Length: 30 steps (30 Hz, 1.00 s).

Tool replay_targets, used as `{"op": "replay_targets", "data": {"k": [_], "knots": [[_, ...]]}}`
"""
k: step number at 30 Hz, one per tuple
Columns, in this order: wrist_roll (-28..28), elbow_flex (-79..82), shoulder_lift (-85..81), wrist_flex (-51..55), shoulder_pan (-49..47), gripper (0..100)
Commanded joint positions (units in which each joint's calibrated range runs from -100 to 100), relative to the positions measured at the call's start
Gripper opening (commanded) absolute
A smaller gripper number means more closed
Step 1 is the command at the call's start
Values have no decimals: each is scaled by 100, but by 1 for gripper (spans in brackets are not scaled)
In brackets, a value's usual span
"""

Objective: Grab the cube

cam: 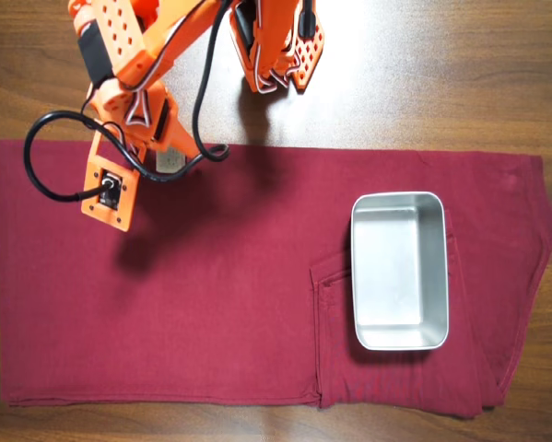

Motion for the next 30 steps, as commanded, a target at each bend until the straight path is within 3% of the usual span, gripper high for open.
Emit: {"op": "replay_targets", "data": {"k": [1, 11, 13, 15, 16, 20, 24, 27, 30], "knots": [[-132, 45, 66, -249, -255, 38], [-361, 391, 217, -775, -466, 30], [-469, 409, 253, -849, -533, 25], [-542, 418, 279, -876, -600, 5], [-581, 464, 288, -959, -667, 0], [-718, 318, -174, -526, -1147, 0], [-1460, -1412, -759, 1069, -2999, 0], [-2198, -2231, -964, 1088, -5178, 0], [-2740, -2240, -964, 424, -7376, 0]]}}
